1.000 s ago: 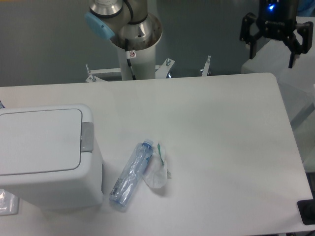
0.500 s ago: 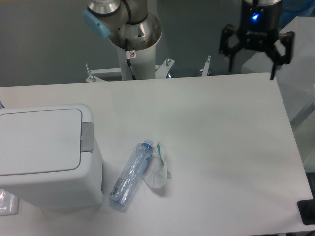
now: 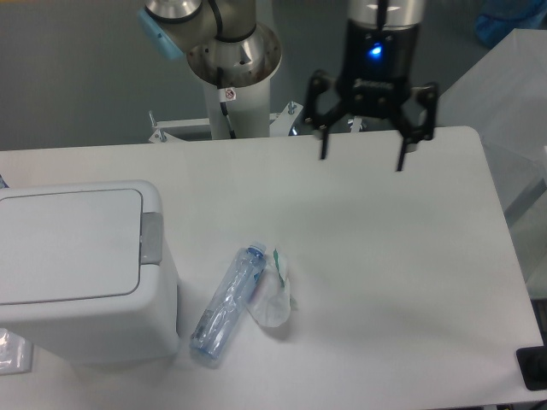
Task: Open the trash can
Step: 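Move the open gripper across the table toward the trash can lid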
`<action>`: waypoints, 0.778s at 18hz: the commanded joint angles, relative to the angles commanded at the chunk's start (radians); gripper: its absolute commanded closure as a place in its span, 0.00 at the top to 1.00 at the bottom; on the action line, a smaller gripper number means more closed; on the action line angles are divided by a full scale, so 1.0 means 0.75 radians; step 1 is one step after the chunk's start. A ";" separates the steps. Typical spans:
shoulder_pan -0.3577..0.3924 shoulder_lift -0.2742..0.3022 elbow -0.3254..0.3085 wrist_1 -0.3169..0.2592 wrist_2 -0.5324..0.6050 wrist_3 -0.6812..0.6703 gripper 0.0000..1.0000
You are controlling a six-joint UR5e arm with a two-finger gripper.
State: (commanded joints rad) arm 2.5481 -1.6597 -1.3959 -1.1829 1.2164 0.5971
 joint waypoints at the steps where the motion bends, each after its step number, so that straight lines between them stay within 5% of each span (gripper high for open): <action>1: -0.025 -0.002 -0.004 0.010 0.000 -0.045 1.00; 14: -0.248 -0.055 -0.070 0.062 -0.002 -0.444 1.00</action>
State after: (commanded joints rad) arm 2.3624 -1.7011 -1.4480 -1.1367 1.2149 0.2641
